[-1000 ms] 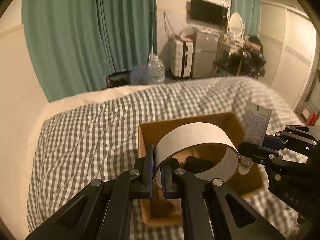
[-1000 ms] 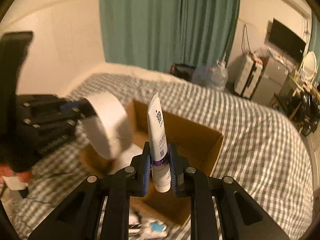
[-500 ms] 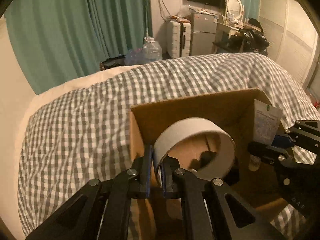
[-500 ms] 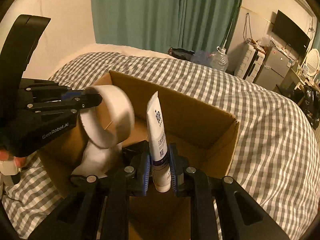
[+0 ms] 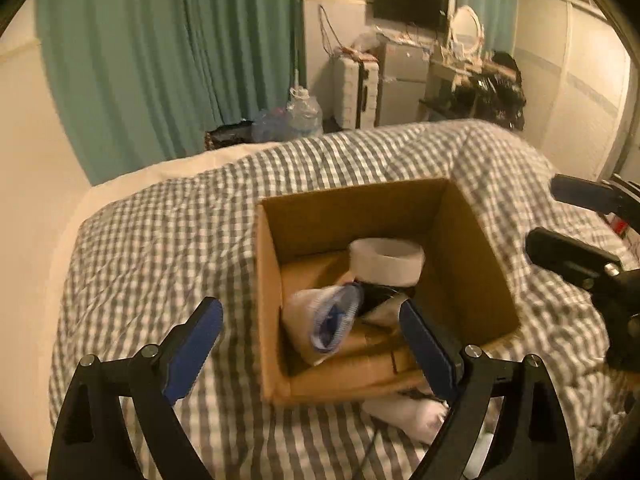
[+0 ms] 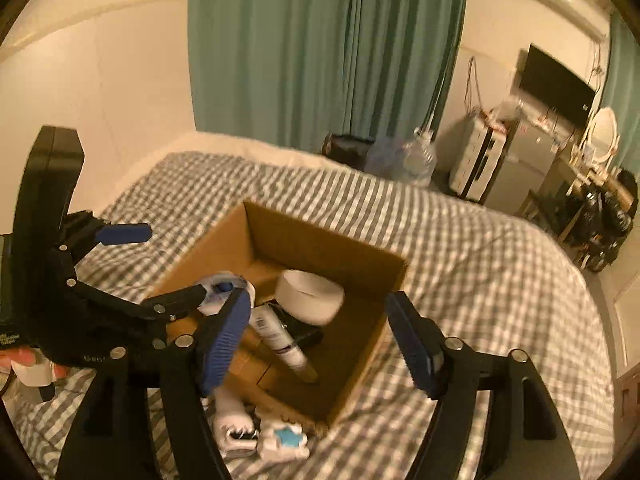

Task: Organize objects

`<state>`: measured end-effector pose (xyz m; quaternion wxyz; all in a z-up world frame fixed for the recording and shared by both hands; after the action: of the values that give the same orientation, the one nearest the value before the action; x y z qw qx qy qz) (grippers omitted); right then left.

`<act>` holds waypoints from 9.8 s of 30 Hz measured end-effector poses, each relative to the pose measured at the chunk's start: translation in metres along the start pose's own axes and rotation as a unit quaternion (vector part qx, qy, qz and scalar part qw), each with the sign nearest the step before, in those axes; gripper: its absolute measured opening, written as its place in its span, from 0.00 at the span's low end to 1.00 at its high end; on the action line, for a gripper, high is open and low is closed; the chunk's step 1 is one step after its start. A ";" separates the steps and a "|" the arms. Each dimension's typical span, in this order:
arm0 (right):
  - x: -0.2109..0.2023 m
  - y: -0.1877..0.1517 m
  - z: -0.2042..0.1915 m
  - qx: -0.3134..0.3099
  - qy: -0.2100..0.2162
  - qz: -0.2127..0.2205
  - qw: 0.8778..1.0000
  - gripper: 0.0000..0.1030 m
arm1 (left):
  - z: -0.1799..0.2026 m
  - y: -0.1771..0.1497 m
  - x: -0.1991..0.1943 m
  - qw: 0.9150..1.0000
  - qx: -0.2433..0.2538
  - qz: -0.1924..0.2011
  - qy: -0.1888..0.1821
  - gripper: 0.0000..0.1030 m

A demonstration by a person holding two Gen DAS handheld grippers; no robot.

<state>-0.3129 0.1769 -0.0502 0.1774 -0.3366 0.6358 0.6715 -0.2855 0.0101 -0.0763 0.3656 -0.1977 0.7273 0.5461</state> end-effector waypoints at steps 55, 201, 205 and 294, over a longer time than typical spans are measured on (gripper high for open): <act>0.022 -0.200 -0.047 -0.048 0.030 -0.149 0.987 0.72 | 0.072 -0.176 -0.063 0.993 -0.087 -0.048 -0.070 0.28; 0.038 -0.144 0.045 0.056 0.023 -0.087 0.994 0.40 | 0.110 -0.106 0.082 0.996 -0.047 -0.071 0.015 0.91; 0.041 -0.146 0.043 0.058 0.028 -0.090 0.994 0.40 | 0.126 -0.113 0.101 0.994 -0.021 -0.104 0.016 0.91; 0.027 -0.140 0.015 0.027 -0.011 -0.083 0.996 0.44 | 0.058 -0.116 0.089 0.984 -0.141 -0.100 0.049 0.79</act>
<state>-0.2423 0.2043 -0.1725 0.2481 -0.3760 0.6219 0.6405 -0.2455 0.0371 -0.2260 0.3507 -0.3453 0.6369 0.5934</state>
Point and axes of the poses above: each gripper's, at about its wrist camera, not at the fingertips, and x roughly the way its jaws point, z to its right, y to its top, the point moved 8 cm from there along x, roughly the way its jaws point, and after that the axes turned 10 degrees about x, right-handed, at the moved point
